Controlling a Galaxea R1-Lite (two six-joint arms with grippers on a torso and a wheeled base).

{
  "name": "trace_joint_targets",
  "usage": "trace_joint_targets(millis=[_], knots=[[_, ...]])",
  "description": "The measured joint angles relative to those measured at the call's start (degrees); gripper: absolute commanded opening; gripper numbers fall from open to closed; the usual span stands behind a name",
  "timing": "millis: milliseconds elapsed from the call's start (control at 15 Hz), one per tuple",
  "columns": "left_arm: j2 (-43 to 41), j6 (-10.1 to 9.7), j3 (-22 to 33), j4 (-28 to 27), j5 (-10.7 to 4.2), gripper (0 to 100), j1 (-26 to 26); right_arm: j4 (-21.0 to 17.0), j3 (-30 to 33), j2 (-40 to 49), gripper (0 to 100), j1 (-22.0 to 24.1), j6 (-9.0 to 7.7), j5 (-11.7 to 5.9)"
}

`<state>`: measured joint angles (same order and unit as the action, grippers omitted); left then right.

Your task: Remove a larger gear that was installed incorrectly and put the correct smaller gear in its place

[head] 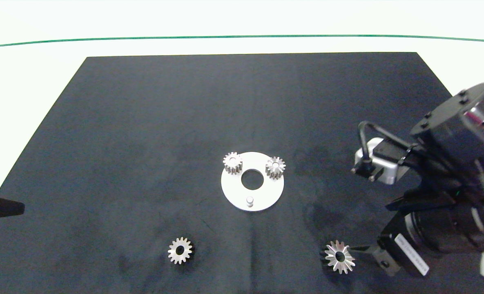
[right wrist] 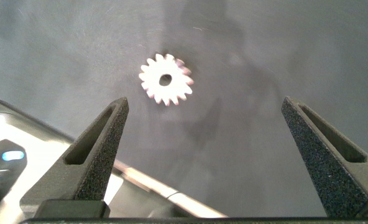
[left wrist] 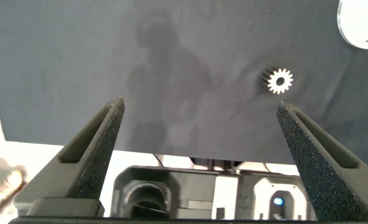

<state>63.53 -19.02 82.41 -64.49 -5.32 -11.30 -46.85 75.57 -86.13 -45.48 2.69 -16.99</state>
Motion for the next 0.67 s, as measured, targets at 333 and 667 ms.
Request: trace_joint_targets(millis=[333,667], knots=[[5.2,-8.87,-3.5,9.1,-0.22,100,-8.3,-16.8,15.4,1.1,100,10.2,10.51,-1.08],[10.5,-14.52,-6.1,12.7,-0.41,100,-13.9,-16.6,14.1,1.7,100,14.9,11.54,-2.38]])
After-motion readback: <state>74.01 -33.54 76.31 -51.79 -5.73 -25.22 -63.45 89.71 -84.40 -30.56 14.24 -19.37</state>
